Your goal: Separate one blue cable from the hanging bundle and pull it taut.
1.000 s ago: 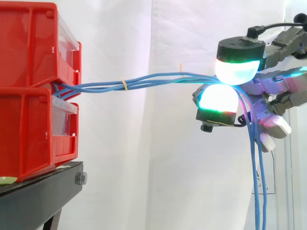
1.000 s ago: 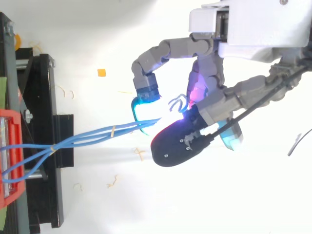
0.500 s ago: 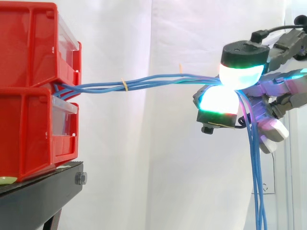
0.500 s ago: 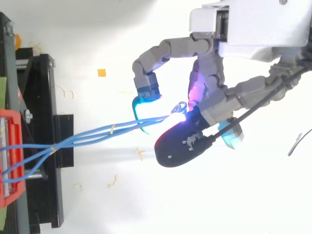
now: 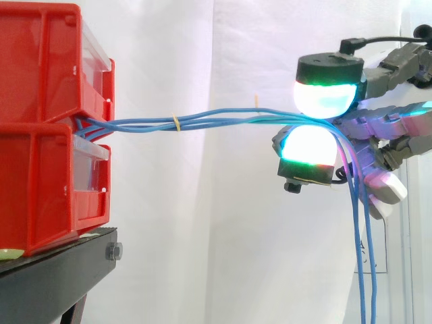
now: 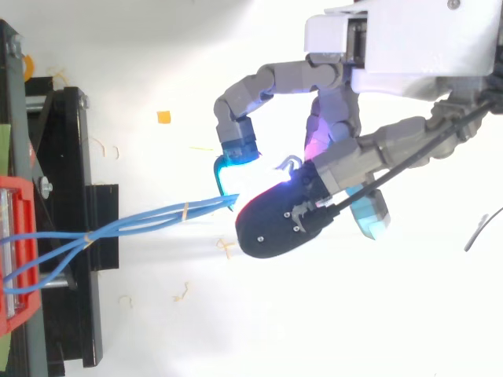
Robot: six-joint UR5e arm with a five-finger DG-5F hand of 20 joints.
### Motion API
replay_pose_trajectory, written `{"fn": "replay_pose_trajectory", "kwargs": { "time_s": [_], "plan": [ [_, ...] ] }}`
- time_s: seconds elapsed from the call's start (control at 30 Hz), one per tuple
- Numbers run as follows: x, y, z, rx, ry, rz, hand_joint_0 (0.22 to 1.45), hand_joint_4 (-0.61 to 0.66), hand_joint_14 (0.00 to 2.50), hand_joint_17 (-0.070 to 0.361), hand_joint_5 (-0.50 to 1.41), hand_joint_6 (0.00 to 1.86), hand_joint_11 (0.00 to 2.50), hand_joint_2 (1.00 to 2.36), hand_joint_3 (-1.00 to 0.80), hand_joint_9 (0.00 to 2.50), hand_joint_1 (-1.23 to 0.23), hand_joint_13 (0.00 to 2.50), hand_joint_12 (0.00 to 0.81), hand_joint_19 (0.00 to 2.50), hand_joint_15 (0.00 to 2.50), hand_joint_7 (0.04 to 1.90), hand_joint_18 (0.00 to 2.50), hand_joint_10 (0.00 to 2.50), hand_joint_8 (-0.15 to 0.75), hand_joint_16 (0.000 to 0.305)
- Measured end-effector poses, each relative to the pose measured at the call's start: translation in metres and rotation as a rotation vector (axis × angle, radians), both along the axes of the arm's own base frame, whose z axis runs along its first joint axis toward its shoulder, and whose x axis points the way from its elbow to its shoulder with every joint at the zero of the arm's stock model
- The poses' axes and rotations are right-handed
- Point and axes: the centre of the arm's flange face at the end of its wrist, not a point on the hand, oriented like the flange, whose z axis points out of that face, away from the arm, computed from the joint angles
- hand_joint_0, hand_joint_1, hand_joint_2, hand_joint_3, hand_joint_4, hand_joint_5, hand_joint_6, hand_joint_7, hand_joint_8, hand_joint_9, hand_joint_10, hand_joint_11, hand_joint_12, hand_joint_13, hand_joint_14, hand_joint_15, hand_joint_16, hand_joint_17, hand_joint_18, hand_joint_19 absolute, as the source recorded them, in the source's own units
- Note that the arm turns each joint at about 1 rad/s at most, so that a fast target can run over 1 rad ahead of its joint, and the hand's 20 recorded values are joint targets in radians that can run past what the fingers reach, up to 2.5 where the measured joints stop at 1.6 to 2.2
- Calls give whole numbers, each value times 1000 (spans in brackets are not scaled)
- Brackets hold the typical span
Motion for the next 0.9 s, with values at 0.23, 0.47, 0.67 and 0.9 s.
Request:
{"fn": "replay_pose_trajectory", "kwargs": {
  "time_s": [0.23,0.47,0.67,0.9],
  "plan": [
    [0,0,0,0,0,0,750,44,15,107,143,504,255,1018,-267,1893,-713,1251,238,623,399,1264,883,11,87,48],
    [0,0,-1,0,1,0,739,19,15,106,144,504,248,1019,-211,1874,-801,1246,236,609,393,1264,886,11,92,47],
    [0,0,0,0,1,0,740,30,15,105,144,504,254,1019,-213,1871,-828,1245,236,609,404,1268,885,11,85,47],
    [0,0,-1,0,2,0,688,48,15,107,140,504,247,1006,-423,1866,-804,1250,232,613,404,1275,894,11,91,48]
  ]
}}
